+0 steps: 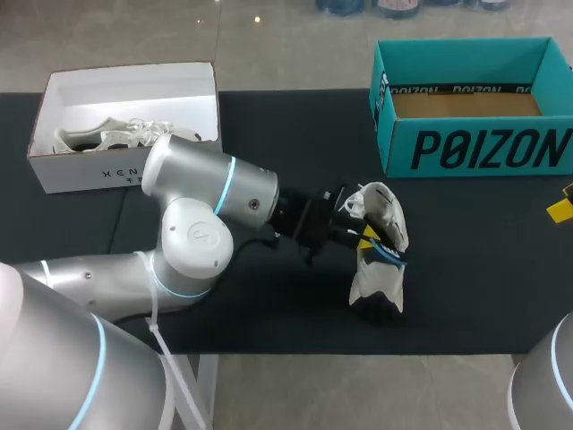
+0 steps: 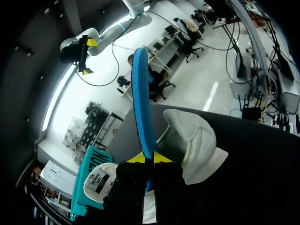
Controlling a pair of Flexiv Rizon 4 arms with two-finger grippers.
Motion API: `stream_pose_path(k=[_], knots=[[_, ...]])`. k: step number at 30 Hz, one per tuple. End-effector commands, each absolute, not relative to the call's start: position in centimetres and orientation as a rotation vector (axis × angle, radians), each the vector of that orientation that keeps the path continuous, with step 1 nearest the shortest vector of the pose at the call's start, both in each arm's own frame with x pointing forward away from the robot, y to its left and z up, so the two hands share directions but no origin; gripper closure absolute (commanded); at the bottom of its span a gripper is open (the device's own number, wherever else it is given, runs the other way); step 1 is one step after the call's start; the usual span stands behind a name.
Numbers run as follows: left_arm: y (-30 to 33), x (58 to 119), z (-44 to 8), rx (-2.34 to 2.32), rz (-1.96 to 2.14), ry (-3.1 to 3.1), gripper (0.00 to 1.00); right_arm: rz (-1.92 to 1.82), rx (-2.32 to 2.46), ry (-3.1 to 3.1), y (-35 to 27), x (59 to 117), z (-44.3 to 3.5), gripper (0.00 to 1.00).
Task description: Take the shoe out of the shoebox, open the shoe tongue, remove and reinsert the insole, then place the shoe into the shoebox
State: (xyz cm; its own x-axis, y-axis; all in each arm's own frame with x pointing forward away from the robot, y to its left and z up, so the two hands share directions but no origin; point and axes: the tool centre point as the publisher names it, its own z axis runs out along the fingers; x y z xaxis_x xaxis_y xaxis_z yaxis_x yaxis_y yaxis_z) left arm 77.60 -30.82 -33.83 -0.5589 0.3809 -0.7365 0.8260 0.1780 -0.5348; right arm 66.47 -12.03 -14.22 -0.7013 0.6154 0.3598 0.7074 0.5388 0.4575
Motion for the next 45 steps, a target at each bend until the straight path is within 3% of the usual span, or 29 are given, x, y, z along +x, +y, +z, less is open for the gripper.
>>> stream_pose_path(k=[1,5,6,8,11,13,15,16,19,28,31,45], knots=[[-31.7,78.4,-34.6,1.135,-1.332,2.019,1.00,-0.879,-1.133,-2.616,-12.0,66.7,-14.3,0.00],[-31.9,77.8,-34.9,1.145,-1.334,2.026,1.00,-0.879,-1.133,-2.616,-12.0,66.7,-14.3,0.00],[-31.8,77.5,-34.9,1.144,-1.338,2.028,0.95,-0.879,-1.133,-2.616,-12.0,66.7,-14.3,0.00],[-31.6,77.2,-34.8,1.142,-1.342,2.030,0.76,-0.879,-1.133,-2.616,-12.0,66.7,-14.3,0.00],[-31.1,76.9,-34.5,1.134,-1.345,2.033,0.75,-0.879,-1.133,-2.616,-12.0,66.7,-14.3,0.00],[-30.7,76.8,-34.1,1.127,-1.342,2.033,0.67,-0.879,-1.133,-2.616,-12.0,66.7,-14.3,0.00],[-30.4,76.7,-33.7,1.115,-1.341,2.029,0.66,-0.879,-1.133,-2.616,-12.0,66.7,-14.3,0.00],[-30.3,76.7,-33.5,1.107,-1.344,2.027,0.67,-0.879,-1.133,-2.616,-12.0,66.7,-14.3,0.00],[-30.3,76.6,-32.9,1.096,-1.350,2.016,0.89,-0.879,-1.133,-2.616,-12.0,66.7,-14.3,0.00],[-32.2,75.0,-33.1,1.156,-1.402,2.001,0.93,-0.879,-1.133,-2.616,-12.0,66.7,-14.3,0.00],[-32.4,74.8,-33.4,1.174,-1.402,2.004,1.00,-0.879,-1.133,-2.616,-12.0,66.7,-14.3,0.00],[-30.4,77.6,-34.0,1.235,-1.299,2.029,1.00,-0.879,-1.133,-2.616,-12.0,66.7,-14.3,0.00]])
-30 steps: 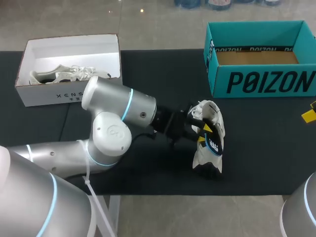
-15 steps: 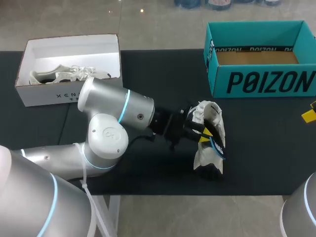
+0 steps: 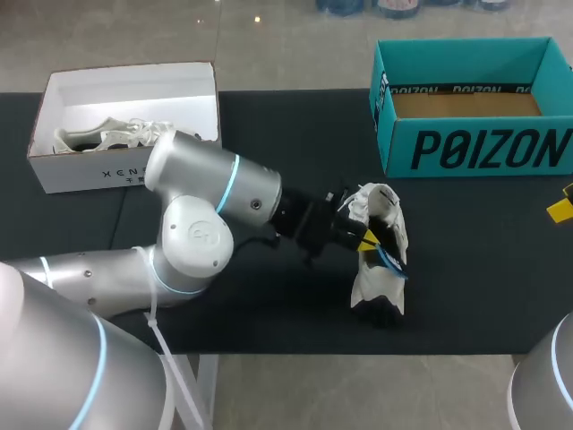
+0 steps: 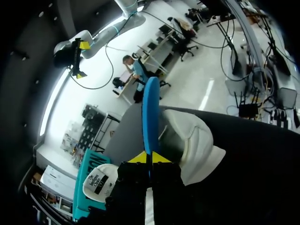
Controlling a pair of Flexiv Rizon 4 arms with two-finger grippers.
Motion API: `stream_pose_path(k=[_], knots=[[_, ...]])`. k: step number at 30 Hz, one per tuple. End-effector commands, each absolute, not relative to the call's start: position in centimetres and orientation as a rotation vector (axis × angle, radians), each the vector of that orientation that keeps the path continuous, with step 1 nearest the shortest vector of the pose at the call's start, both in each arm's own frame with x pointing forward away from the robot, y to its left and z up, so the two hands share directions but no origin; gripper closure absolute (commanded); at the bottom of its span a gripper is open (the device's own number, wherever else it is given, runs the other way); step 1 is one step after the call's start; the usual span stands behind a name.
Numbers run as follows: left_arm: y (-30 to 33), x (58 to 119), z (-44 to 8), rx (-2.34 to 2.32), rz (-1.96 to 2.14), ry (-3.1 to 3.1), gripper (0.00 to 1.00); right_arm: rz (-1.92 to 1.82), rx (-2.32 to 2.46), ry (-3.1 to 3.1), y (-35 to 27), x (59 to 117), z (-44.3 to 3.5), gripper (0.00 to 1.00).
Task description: Take the shoe out of the shoebox, open the shoe tongue, remove and reinsert the insole, then place the shoe into the shoebox
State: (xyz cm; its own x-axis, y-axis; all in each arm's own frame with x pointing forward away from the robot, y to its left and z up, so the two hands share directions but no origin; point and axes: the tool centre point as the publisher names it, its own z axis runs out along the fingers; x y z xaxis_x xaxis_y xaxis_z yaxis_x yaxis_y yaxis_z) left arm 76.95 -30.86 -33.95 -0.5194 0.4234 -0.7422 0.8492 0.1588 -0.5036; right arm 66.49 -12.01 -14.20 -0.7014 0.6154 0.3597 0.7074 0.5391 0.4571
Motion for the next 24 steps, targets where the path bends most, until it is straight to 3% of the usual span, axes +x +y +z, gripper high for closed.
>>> stream_pose_path(k=[1,10,13,14,16,21,24], knots=[[-30.3,77.8,-34.4,1.245,-1.283,2.035,1.00,-0.879,-1.133,-2.616,-12.0,66.7,-14.3,0.00],[-30.5,77.2,-35.7,1.267,-1.260,2.061,1.00,-0.879,-1.133,-2.616,-12.0,66.7,-14.3,0.00],[-30.4,76.7,-35.3,1.256,-1.270,2.058,0.55,-0.879,-1.133,-2.616,-12.0,66.7,-14.3,0.00],[-30.3,76.6,-35.2,1.249,-1.271,2.056,0.26,-0.879,-1.133,-2.616,-12.0,66.7,-14.3,0.00],[-30.1,76.4,-34.8,1.234,-1.273,2.050,0.07,-0.879,-1.133,-2.616,-12.0,66.7,-14.3,0.00],[-29.6,76.1,-34.0,1.207,-1.279,2.036,0.08,-0.879,-1.133,-2.616,-12.0,66.7,-14.3,0.00],[-29.7,75.7,-33.6,1.197,-1.290,2.030,0.27,-0.879,-1.133,-2.616,-12.0,66.7,-14.3,0.00]])
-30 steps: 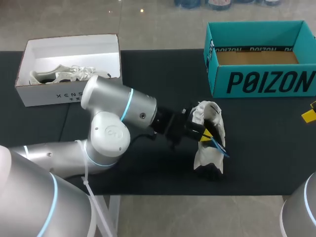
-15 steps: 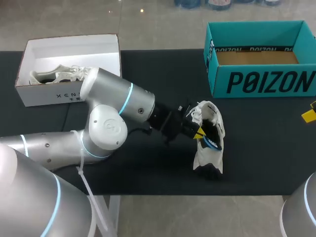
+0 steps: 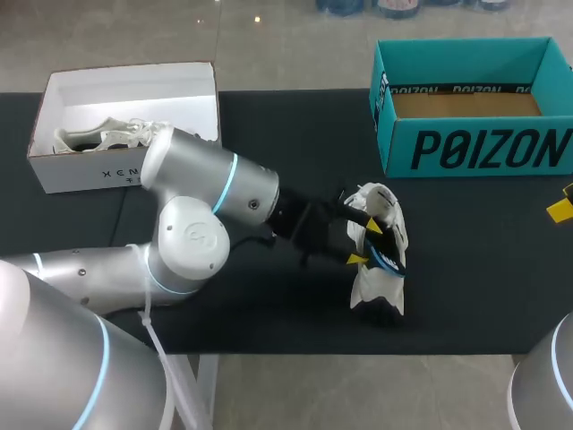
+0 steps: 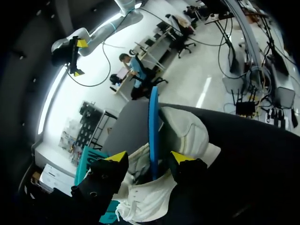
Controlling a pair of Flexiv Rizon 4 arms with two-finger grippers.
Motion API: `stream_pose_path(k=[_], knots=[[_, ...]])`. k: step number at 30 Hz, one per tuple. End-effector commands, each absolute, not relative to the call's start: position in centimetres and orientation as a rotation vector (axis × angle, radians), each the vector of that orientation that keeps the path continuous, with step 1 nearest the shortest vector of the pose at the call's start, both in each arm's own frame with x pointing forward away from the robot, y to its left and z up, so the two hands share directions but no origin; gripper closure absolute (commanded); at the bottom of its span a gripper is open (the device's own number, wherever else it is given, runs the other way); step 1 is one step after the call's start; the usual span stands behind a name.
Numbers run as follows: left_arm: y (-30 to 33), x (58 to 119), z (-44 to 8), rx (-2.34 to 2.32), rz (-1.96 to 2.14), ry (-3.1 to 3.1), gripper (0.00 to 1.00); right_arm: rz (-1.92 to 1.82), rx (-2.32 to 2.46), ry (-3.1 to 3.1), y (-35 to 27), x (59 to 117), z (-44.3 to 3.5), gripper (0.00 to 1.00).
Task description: Take the shoe out of the shoebox, open the shoe tongue, remove and reinsert the insole, then place the shoe into the shoebox
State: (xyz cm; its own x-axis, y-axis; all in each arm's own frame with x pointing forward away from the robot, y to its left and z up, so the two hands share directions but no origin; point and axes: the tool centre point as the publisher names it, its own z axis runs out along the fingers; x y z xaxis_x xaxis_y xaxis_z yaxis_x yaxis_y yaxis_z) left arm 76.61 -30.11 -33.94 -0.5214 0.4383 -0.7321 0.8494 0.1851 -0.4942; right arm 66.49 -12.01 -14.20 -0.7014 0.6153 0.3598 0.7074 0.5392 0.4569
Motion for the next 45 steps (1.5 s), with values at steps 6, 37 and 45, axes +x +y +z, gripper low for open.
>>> stream_pose_path(k=[6,37,45], knots=[[-30.9,74.8,-33.5,1.198,-1.341,2.011,0.38,-0.879,-1.133,-2.616,-12.0,66.7,-14.3,0.00],[-31.3,78.3,-35.4,1.371,-1.190,1.990,1.00,-0.879,-1.133,-2.616,-12.0,66.7,-14.3,0.00],[-31.4,76.6,-36.7,1.362,-1.237,2.033,0.91,-0.879,-1.133,-2.616,-12.0,66.7,-14.3,0.00]])
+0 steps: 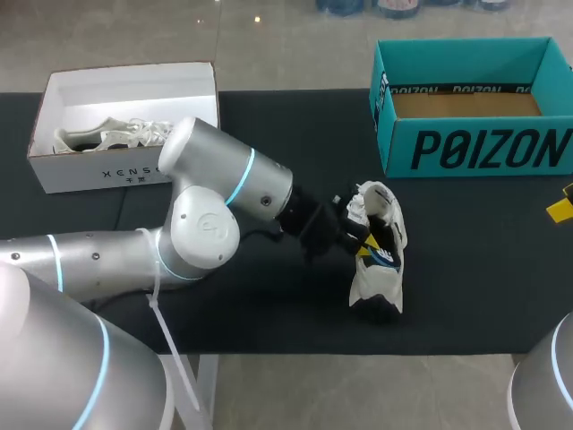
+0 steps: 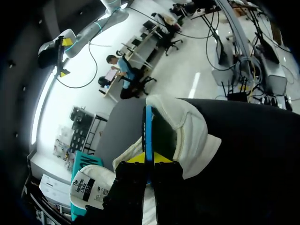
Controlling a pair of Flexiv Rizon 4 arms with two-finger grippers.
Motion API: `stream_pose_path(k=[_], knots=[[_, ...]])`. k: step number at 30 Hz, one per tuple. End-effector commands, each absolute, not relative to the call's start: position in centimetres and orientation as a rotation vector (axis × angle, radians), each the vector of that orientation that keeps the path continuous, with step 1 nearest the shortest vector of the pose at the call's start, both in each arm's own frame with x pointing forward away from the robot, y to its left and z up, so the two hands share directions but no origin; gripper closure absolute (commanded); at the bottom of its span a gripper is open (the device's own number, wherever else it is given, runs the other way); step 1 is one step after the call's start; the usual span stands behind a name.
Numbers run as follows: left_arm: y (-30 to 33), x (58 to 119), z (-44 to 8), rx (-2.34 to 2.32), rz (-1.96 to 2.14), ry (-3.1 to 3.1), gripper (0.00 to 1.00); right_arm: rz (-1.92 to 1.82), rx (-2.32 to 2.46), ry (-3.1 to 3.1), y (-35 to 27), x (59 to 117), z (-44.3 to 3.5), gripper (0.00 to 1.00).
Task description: Take the shoe out of the shoebox, open the shoe tongue, remove and reinsert the insole, then place the shoe into the shoebox
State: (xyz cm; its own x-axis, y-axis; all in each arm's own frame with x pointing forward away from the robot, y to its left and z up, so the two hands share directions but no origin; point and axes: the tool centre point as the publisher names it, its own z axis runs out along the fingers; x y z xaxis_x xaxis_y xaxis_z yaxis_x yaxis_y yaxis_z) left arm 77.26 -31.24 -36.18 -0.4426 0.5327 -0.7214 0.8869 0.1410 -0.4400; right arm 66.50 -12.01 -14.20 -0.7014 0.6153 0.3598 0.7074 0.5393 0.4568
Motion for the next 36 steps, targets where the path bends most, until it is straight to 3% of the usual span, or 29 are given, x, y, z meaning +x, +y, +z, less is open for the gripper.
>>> stream_pose_path(k=[1,2,3,4,8,10,15,27,30,36], knots=[[-31.3,76.4,-36.8,1.360,-1.244,2.036,0.67,-0.879,-1.133,-2.616,-12.0,66.7,-14.3,0.00],[-31.2,76.1,-36.7,1.360,-1.244,2.035,0.67,-0.879,-1.133,-2.616,-12.0,66.7,-14.3,0.00],[-31.1,76.1,-36.7,1.355,-1.247,2.036,0.44,-0.879,-1.133,-2.616,-12.0,66.7,-14.3,0.00],[-30.9,76.0,-36.6,1.343,-1.254,2.036,0.39,-0.879,-1.133,-2.616,-12.0,66.7,-14.3,0.00],[-30.3,75.9,-35.7,1.309,-1.257,2.026,0.33,-0.879,-1.133,-2.616,-12.0,66.7,-14.3,0.00],[-30.0,75.9,-35.2,1.287,-1.265,2.017,0.35,-0.879,-1.133,-2.616,-12.0,66.7,-14.3,0.00],[-29.8,75.9,-34.0,1.214,-1.291,1.992,0.52,-0.879,-1.133,-2.616,-12.0,66.7,-14.3,0.00],[-31.2,73.8,-34.7,1.256,-1.343,1.992,0.61,-0.879,-1.133,-2.616,-12.0,66.7,-14.3,0.00],[-31.4,74.2,-34.5,1.254,-1.342,1.988,0.69,-0.879,-1.133,-2.616,-12.0,66.7,-14.3,0.00],[-31.4,74.8,-34.5,1.252,-1.334,1.990,0.77,-0.879,-1.133,-2.616,-12.0,66.7,-14.3,0.00]])
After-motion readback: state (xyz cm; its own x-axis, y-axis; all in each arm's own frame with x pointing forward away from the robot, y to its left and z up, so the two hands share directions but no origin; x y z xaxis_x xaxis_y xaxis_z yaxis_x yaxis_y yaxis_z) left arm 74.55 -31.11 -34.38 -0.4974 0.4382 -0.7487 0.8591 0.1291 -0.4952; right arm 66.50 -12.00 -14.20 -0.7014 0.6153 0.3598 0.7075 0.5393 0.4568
